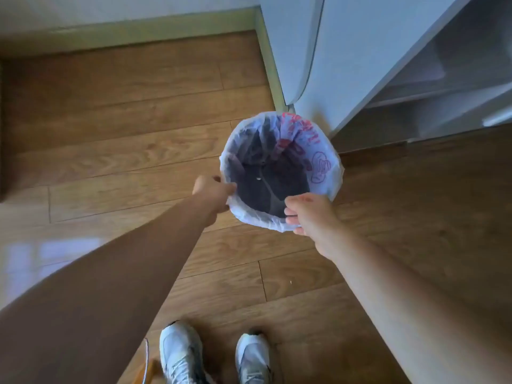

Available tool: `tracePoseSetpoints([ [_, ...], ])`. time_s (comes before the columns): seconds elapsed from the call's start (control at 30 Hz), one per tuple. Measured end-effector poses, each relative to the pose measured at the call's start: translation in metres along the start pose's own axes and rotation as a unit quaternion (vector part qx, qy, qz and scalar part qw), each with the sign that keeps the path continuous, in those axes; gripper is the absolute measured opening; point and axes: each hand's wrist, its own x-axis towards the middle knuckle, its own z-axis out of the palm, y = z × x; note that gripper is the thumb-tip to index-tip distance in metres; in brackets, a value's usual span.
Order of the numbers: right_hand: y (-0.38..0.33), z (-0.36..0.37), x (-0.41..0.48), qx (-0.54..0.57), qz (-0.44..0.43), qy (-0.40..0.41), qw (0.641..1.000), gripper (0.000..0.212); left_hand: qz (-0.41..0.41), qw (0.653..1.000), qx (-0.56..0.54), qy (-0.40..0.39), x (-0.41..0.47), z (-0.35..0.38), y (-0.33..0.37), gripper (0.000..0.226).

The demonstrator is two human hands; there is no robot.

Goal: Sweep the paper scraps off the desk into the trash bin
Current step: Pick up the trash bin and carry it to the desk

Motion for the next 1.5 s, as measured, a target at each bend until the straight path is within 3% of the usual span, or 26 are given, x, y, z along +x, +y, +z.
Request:
tracePoseSetpoints([
  [0.13, 0.009, -0.001, 0.006, 0.003, -0.017, 0.018, 1.000, 0.016, -0.008, 0.999, -0.025, 0.019, 0.007, 0.006, 0.001, 0.018],
  [0.33, -0.013, -0.012, -0.028, 0.012, -0.020, 0.013, 1.000, 0.022, -0.026, 0.991, -0.123, -0.040, -0.040, -0.002, 0.015, 0.016],
  [0.63, -0.102, -0.016, -0.150, -0.023, -0.053, -0.046, 0.997, 0.014, -0.077, 0.975, -0.207, 0.014, -0.156, -0.103, 0.040, 0.021],
  [1.13, -0.298, 0.025, -0.426, -0.181, -0.226, -0.153, 0.945, 0.016, -0.057, 0.907, -0.396, 0.130, -0.407, -0.290, 0.110, 0.016],
  [1.5, -0.397, 0.097, -0.494, -0.243, -0.299, -0.191, 0.903, 0.014, -0.102, 0.843, -0.505, 0.156, -0.436, -0.385, 0.104, 0.016],
])
